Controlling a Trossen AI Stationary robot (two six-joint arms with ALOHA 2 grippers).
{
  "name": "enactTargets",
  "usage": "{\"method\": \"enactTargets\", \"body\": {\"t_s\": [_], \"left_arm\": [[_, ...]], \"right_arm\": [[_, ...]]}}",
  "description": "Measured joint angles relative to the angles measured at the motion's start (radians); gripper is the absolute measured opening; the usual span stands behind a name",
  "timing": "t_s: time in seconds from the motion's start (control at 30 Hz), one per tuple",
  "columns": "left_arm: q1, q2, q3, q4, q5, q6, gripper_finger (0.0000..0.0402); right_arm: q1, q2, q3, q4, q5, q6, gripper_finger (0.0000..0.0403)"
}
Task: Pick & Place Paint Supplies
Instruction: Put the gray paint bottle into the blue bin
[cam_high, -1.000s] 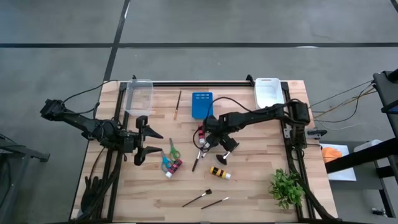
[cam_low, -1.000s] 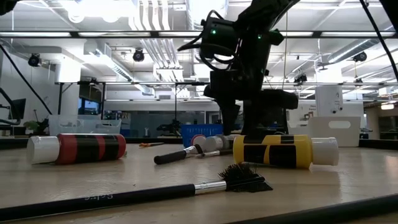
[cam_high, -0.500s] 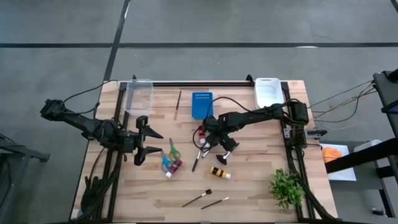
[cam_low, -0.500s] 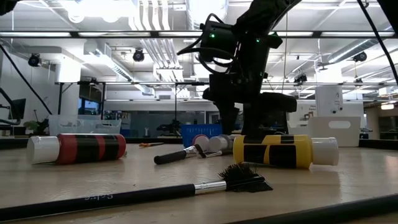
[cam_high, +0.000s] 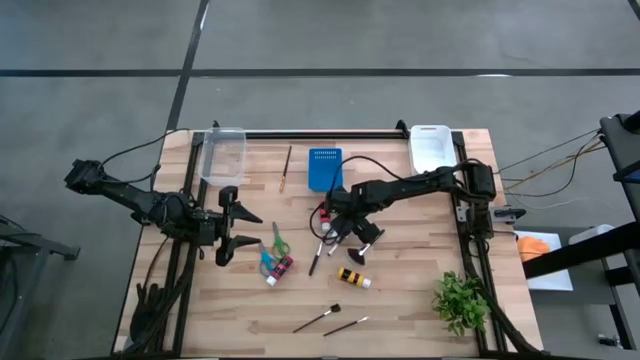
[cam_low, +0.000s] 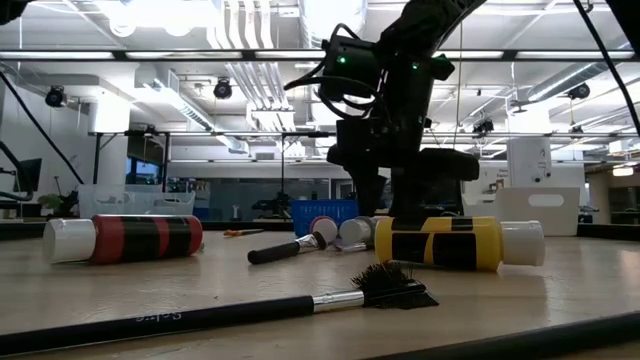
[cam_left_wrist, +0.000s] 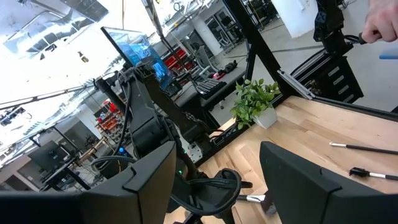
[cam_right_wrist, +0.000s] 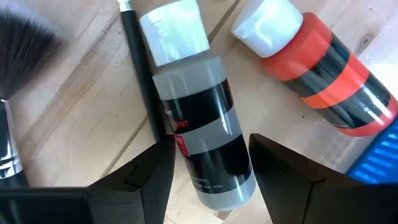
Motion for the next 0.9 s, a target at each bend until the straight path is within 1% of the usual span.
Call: {"method": "enactTargets", "body": {"t_s": [0.8,0.9], "left_arm": [[0.0,0.0,0.0,0.0,-0.002,0.001,0.024],[0.0,0.0,0.0,0.0,-0.002,-0.002,0.024]], "right_arm": [[0.0,0.0,-0.025,0.024,0.002,0.026,0.0202],[0.0,0.0,-0.026,0.025,0.001,0.026,0.0186]]}}
